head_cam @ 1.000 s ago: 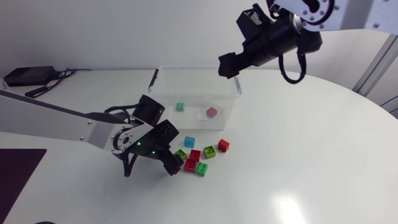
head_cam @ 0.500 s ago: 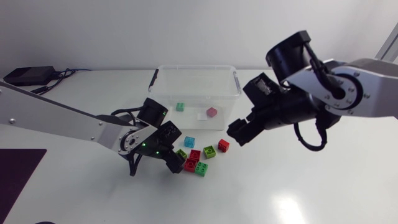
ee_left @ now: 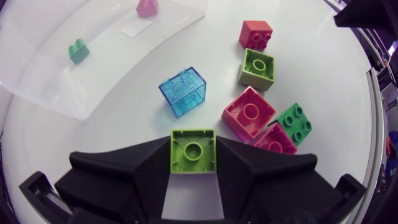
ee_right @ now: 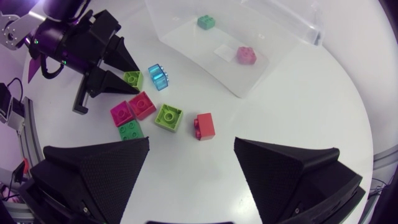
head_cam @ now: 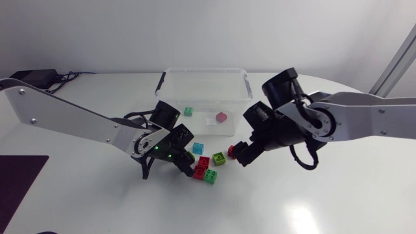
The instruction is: Place the duplo bricks in the container
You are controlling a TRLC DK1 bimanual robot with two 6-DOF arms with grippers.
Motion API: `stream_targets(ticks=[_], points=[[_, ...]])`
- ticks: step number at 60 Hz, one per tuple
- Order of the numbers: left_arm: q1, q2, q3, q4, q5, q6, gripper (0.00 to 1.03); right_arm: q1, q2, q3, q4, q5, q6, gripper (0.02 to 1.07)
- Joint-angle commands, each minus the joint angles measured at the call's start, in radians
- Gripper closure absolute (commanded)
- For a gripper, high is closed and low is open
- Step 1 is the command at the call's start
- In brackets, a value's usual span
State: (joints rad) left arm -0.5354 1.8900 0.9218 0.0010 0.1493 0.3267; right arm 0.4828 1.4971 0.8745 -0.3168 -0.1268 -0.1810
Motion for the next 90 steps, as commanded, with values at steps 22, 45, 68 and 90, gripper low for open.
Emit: stream_targets(ticks=[22, 45, 68, 90], points=[[-0.003, -0.356, -0.086, -0.124, -0.005, 0.017, 0.74, -0.010, 0.193, 0.021, 0.085, -0.010, -0.041, 0.09], [0.008, -0.575, -0.052, -0.168, -0.040, 0.011, 0.74, -0.019, 0.298, 0.067, 0.133, -0.007, -0.061, 0.18], [0.063, -0.568, 0.080, -0.104, -0.040, -0.037, 0.74, -0.035, 0.371, 0.106, 0.173, -0.005, -0.071, 0.66], [0.132, -0.411, 0.155, 0.048, -0.053, -0.097, 0.73, -0.024, 0.244, -0.006, 0.193, 0.027, -0.071, 0.78]])
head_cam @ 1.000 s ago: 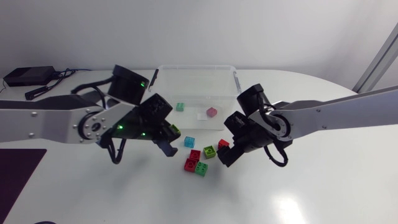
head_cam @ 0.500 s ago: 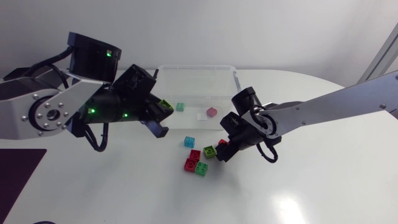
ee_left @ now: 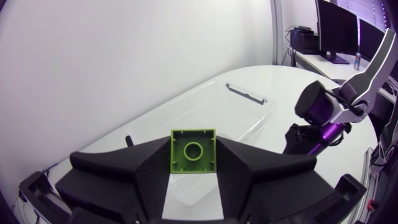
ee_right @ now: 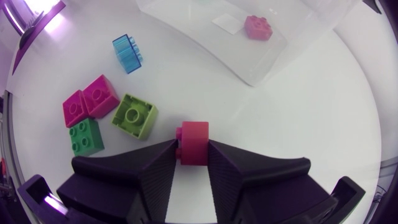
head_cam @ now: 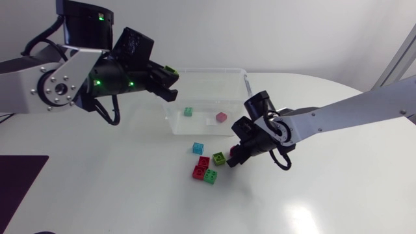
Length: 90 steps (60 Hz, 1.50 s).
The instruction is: Place the duplo bricks in the container
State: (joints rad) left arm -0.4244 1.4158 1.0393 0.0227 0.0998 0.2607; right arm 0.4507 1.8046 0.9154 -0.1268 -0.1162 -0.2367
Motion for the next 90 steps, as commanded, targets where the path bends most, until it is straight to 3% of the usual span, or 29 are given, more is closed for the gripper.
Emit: stream_targets(ticks=[1, 18, 29, 33, 41, 47, 67, 90], points=[[0.024, 0.071, 0.039, 0.033, -0.003, -0.032, 0.73, 0.008, -0.079, -0.053, 0.001, 0.020, -0.015, 0.78], [0.035, 0.270, 0.150, 0.105, -0.022, -0.049, 0.72, 0.039, -0.327, -0.121, -0.111, 0.039, -0.006, 0.78], [0.030, 0.373, 0.255, 0.066, -0.029, -0.051, 0.70, 0.060, -0.430, -0.095, -0.195, 0.050, 0.020, 0.78], [0.030, 0.410, 0.294, 0.022, -0.029, -0.051, 0.59, 0.062, -0.458, -0.073, -0.228, 0.053, 0.025, 0.78], [0.035, 0.434, 0.335, -0.041, -0.029, -0.052, 0.16, 0.057, -0.499, -0.010, -0.292, 0.058, 0.031, 0.78], [0.039, 0.423, 0.341, -0.072, -0.029, -0.052, 0.08, 0.049, -0.511, 0.057, -0.332, 0.058, 0.033, 0.78], [0.009, 0.222, 0.238, -0.247, -0.028, -0.049, 0.06, 0.036, -0.386, 0.330, -0.381, 0.056, 0.045, 0.77], [-0.071, 0.081, -0.022, -0.293, -0.022, -0.035, 0.08, 0.005, -0.179, 0.525, -0.349, 0.056, 0.065, 0.76]])
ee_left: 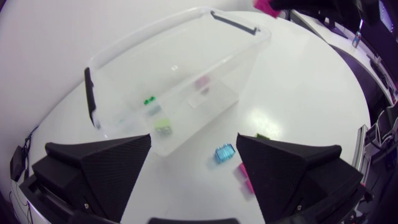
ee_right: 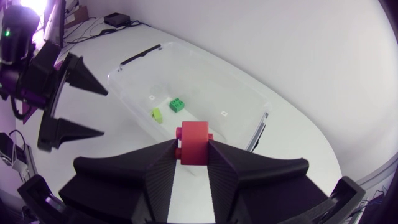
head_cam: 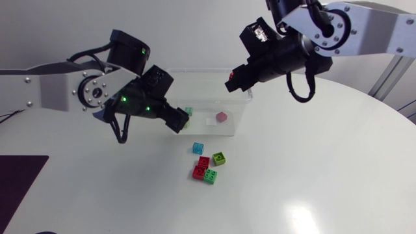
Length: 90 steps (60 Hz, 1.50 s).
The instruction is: Place the duplo bricks in the container
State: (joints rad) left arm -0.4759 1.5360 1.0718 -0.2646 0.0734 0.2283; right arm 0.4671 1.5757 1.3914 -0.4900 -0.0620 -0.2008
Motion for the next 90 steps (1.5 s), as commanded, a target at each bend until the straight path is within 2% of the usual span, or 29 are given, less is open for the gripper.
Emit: stream_targets(ticks=[1, 24, 28, 36, 41, 47, 63, 79, 90], points=[[-0.021, -0.040, -0.059, -0.005, 0.005, -0.001, 0.08, -0.013, 0.056, 0.054, 0.014, 0.002, 0.029, 0.76], [-0.075, -0.037, -0.168, 0.007, 0.031, 0.020, 0.09, -0.042, 0.221, 0.156, 0.031, 0.001, 0.034, 0.74], [-0.092, -0.025, -0.173, 0.008, 0.031, 0.019, 0.09, -0.050, 0.242, 0.170, 0.031, 0.001, 0.035, 0.71], [-0.116, 0.003, -0.168, 0.008, 0.031, 0.014, 0.09, -0.062, 0.279, 0.199, 0.028, 0.005, 0.035, 0.45], [-0.125, 0.030, -0.159, 0.005, 0.032, 0.013, 0.09, -0.070, 0.294, 0.213, 0.022, 0.013, 0.034, 0.17], [-0.130, 0.067, -0.148, 0.005, 0.039, 0.011, 0.09, -0.073, 0.285, 0.213, 0.016, 0.013, 0.034, 0.10], [-0.165, 0.139, -0.128, 0.005, 0.045, -0.003, 0.10, -0.062, 0.115, 0.083, 0.018, 0.013, 0.021, 0.08], [-0.194, 0.228, -0.087, 0.007, 0.043, -0.018, 0.10, -0.054, -0.157, -0.181, 0.030, 0.004, 0.001, 0.08], [-0.201, 0.269, -0.070, 0.013, 0.006, -0.024, 0.10, -0.045, -0.324, -0.367, 0.037, -0.001, -0.006, 0.08]])
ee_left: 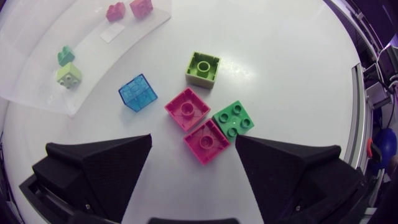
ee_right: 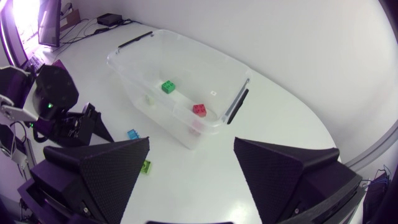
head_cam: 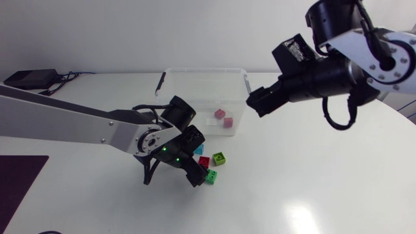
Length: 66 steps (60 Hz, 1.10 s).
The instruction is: Place the duplo bricks in the container
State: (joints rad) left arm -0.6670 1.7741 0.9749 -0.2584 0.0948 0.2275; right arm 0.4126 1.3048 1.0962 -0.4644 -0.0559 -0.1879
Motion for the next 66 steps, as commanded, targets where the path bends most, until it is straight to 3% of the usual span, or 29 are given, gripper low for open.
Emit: stream_targets(ticks=[1, 19, 44, 55, 66], points=[[-0.009, 0.033, 0.027, 0.008, -0.017, -0.024, 0.10, 0.009, -0.062, -0.084, 0.013, -0.009, -0.021, 0.08], [-0.013, 0.047, 0.031, 0.033, -0.060, -0.040, 0.10, -0.006, -0.176, -0.275, 0.059, -0.033, -0.021, 0.08], [0.044, -0.013, 0.004, 0.025, -0.090, -0.028, 0.10, -0.014, -0.213, -0.314, 0.061, -0.047, -0.022, 0.08], [-0.017, -0.025, 0.019, 0.025, -0.090, -0.054, 0.10, -0.014, -0.208, -0.315, 0.064, -0.047, -0.022, 0.08], [-0.028, 0.013, 0.033, 0.025, -0.090, -0.054, 0.10, -0.023, -0.217, -0.322, 0.056, -0.047, -0.030, 0.08]])
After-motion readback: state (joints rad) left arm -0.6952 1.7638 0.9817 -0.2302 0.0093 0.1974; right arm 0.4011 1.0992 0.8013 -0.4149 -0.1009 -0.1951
